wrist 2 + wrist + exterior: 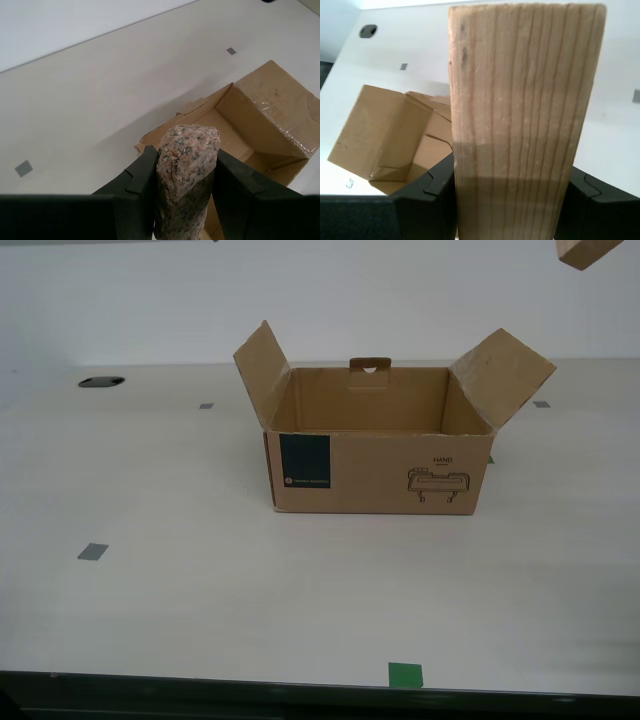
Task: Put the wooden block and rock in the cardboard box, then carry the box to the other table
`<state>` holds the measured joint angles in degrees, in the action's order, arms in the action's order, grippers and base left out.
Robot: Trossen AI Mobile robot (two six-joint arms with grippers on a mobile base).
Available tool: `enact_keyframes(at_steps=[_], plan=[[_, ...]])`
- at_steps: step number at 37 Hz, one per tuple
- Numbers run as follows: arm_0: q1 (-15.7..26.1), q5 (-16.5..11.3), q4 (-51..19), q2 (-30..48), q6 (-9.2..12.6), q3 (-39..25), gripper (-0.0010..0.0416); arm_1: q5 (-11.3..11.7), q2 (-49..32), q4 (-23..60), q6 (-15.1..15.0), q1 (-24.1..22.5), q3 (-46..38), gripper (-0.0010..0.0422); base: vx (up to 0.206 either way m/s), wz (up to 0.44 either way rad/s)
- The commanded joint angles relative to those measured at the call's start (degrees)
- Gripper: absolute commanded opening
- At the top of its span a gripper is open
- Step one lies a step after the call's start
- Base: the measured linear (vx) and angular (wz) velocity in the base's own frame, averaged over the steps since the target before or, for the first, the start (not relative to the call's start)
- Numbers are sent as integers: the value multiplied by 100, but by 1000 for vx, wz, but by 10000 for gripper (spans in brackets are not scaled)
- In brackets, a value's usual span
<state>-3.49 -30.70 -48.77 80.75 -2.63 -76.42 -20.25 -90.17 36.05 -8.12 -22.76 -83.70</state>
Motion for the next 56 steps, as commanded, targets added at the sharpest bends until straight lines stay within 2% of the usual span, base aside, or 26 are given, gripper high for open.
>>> enact_keyframes(at_steps=[1, 4, 12, 18, 23, 27, 39, 48, 53, 56], plan=[[87, -216, 70, -133, -42, -7, -1, -44, 13, -111, -190, -138, -9, -1, 0, 0], [179, -297, 81, -219, -63, -7, -1, -46, 13, -205, -278, -254, -9, -1, 0, 0], [529, -293, 103, -387, -94, -7, -1, -46, 13, -525, -649, -605, -9, -1, 0, 0], [791, -291, 184, -426, -94, -7, -1, -66, 7, -758, -704, -745, 7, -1, 0, 0], [1038, -289, 385, -428, -92, -4, -1, -402, 7, -979, -706, -817, 48, -1, 0, 0], [1235, -284, 595, -428, -76, 11, -1, -444, 7, -1167, -704, -876, 107, -1, 0, 0], [1698, -197, 1368, -433, 166, 387, -1, -446, 7, -1770, -684, -966, 664, -1, 0, 0], [1759, -197, 1886, -433, 315, 1029, -1, -446, 7, -2415, -643, -1003, 1211, -1, 0, 0], [1786, -197, 2308, -433, 520, 1475, -1, -446, 7, -2887, -304, -1021, 1558, -1, 0, 0], [1797, -195, 2625, -433, 745, 1757, -1, -446, 7, -3141, -136, -1043, 1751, -1, 0, 0]])
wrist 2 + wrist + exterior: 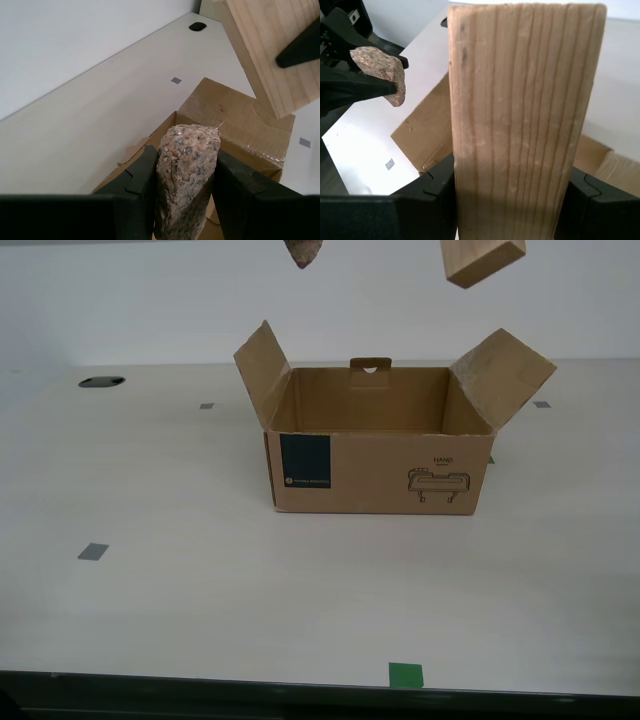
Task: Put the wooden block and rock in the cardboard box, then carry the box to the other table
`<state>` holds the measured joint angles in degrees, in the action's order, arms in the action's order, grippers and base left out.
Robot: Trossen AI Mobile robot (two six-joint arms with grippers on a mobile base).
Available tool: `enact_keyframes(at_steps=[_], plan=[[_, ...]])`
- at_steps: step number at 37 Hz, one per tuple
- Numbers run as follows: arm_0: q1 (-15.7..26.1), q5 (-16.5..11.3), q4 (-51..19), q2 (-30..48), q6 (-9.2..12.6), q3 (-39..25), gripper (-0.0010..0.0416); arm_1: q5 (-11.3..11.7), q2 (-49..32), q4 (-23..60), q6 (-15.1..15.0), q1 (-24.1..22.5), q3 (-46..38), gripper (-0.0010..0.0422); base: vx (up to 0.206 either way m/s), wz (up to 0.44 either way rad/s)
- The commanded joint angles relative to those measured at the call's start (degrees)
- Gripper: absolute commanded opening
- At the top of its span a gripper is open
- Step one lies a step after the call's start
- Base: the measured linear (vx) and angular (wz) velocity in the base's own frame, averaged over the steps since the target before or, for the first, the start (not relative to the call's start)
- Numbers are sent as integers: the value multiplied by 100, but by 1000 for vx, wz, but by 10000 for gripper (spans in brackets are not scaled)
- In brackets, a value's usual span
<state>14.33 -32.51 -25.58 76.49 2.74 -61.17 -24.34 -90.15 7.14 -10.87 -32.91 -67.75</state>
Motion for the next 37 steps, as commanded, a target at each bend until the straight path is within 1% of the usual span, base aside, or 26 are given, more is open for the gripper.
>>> enact_keyframes(at_steps=[1, 4, 8, 12, 14, 17, 20, 24, 27, 31, 32, 37], plan=[[22, -13, 413, -7, 282, 319, -1, -37, 4, -293, 210, -42, 201, -1, 0, 0], [50, -15, 737, -7, 481, 586, -1, -37, 4, -400, 323, -98, 315, -1, 0, 0], [127, -15, 1110, -7, 549, 883, -1, -35, 4, -575, 367, -188, 466, -1, 0, 0], [210, -9, 1473, -7, 706, 1150, -1, -33, 0, -748, 380, -286, 638, -1, 0, 0], [243, 50, 1604, -7, 774, 1255, -1, -33, -42, -857, 385, -317, 713, -1, 0, 0], [319, 245, 1864, -7, 780, 1410, -1, -17, -85, -942, 382, -358, 802, -1, 0, 0], [407, 380, 2138, -4, 782, 1552, -1, -22, -269, -1051, 387, -367, 833, -1, 0, 0], [466, 437, 2321, -4, 780, 1711, -1, -22, -511, -1182, 396, -431, 835, -1, 0, 0], [485, 507, 2533, 4, 776, 1871, -1, -20, -619, -1259, 293, -461, 835, -1, 0, 0], [487, 942, 2754, 4, 763, 2076, -1, -20, -713, -1390, 291, -466, 841, -1, 0, 0], [487, 1012, 2839, 4, 758, 2138, -1, -20, -713, -1397, 289, -466, 844, -1, 0, 0], [494, 1032, 3329, 4, 772, 2380, -1, -17, -710, -1460, 227, -468, 868, -1, 0, 0]])
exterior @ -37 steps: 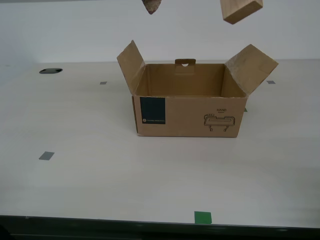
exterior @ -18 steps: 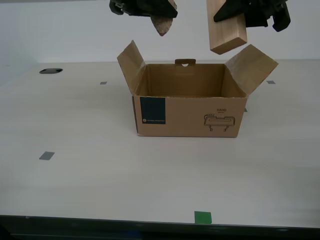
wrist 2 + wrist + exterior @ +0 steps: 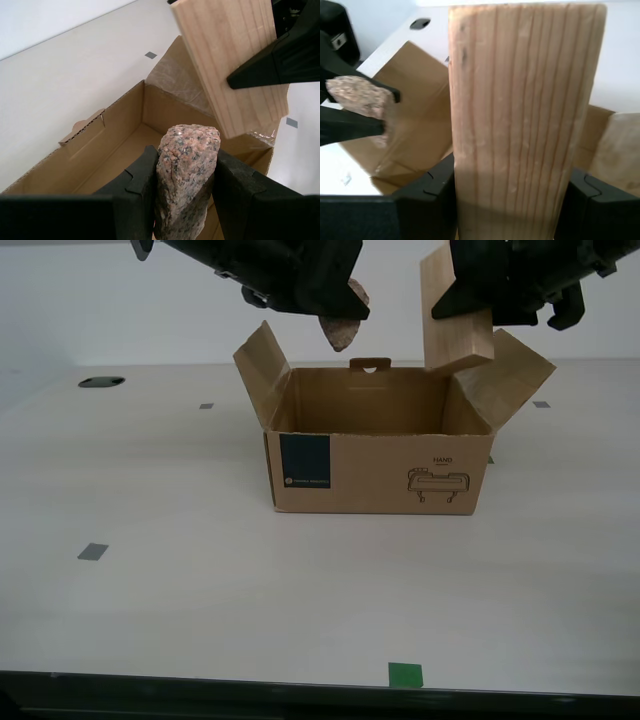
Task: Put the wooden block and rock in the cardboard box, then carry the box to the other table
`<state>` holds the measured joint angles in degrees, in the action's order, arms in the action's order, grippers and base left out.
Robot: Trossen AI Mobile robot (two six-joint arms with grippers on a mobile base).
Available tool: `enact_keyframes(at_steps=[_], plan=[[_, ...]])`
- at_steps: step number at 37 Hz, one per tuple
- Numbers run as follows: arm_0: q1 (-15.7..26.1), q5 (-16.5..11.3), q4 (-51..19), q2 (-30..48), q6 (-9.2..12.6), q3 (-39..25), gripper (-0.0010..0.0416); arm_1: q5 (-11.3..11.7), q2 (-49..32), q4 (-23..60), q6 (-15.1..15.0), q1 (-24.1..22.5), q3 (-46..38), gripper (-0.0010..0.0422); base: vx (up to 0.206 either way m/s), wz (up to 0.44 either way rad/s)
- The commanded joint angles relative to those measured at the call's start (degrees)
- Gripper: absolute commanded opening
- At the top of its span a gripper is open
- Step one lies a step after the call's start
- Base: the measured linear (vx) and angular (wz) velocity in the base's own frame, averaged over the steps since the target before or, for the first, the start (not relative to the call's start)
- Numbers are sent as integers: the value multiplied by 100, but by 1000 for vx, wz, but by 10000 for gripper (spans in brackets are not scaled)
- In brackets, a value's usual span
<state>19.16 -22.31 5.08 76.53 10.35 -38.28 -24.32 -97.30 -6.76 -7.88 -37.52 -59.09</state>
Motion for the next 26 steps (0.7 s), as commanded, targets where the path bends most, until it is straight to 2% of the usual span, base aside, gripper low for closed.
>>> enact_keyframes(at_steps=[1, 6, 21, 26], plan=[[11, 15, 310, 0, 13, 118, -1, -17, 4, -74, -72, -11, 2, -1, 0, 0], [17, 13, 525, 4, 20, 173, -1, -13, 4, -74, -94, -9, 17, 0, 0, 0], [50, 13, 520, 4, 22, 149, 0, 2, 4, -63, -87, -7, 17, 0, 0, 0], [61, 7, 511, 4, 26, 160, 0, 149, 4, -63, -85, -9, 17, 0, 0, 0]])
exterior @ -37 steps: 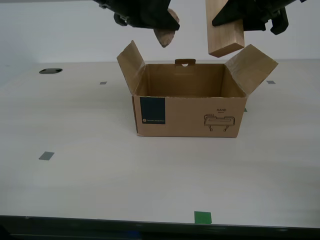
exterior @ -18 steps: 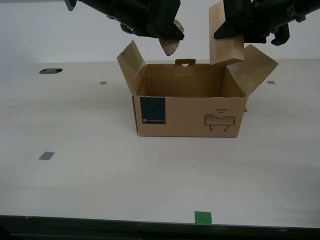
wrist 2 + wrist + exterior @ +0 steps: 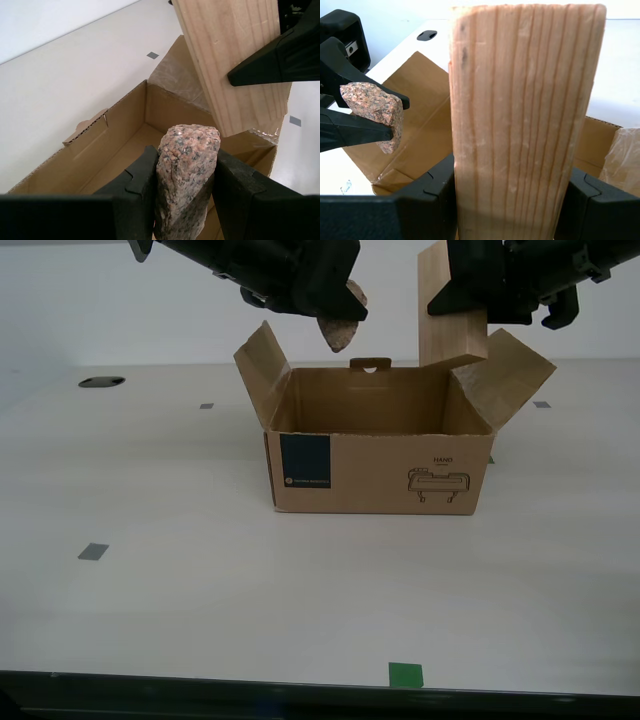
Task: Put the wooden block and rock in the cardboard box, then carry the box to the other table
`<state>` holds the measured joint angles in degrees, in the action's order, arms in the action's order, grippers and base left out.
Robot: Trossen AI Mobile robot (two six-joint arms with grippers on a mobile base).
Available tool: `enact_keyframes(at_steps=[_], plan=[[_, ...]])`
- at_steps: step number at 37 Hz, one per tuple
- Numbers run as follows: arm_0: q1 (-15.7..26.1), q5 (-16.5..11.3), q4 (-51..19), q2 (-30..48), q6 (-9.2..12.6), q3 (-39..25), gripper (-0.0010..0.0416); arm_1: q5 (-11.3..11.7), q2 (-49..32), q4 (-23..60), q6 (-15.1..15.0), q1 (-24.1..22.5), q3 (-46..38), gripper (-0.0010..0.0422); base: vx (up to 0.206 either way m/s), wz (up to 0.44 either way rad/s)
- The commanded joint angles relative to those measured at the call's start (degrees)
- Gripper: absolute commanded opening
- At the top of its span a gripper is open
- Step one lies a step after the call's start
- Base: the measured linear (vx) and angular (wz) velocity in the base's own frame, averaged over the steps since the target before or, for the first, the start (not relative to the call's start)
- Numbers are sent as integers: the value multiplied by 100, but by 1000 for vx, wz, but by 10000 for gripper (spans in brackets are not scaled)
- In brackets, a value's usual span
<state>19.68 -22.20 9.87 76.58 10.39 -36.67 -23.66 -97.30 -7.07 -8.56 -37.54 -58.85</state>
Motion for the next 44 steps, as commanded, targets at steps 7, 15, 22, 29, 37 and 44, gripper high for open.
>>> enact_keyframes(at_steps=[7, 15, 22, 29, 37, 44], plan=[[66, -33, 31, 0, 22, -2, 0, 85, 4, -31, 20, -7, -7, 0, 0, 0], [140, -35, 33, 0, 22, -2, 1, 83, 4, -24, 26, -7, -7, 0, 0, 0], [170, -33, 33, 0, 17, -2, 15, 83, 4, -17, 24, -7, -7, 0, 0, 0], [179, -33, 33, 0, 20, -2, 47, 85, 4, -11, 20, -7, -7, 0, 0, 0], [181, -33, 33, 0, 26, -2, 80, 90, 4, 11, 24, -7, -7, 39, 0, 0], [186, -35, 33, 0, 33, -2, 83, 282, 4, 9, 24, -7, -7, 106, 0, 0]])
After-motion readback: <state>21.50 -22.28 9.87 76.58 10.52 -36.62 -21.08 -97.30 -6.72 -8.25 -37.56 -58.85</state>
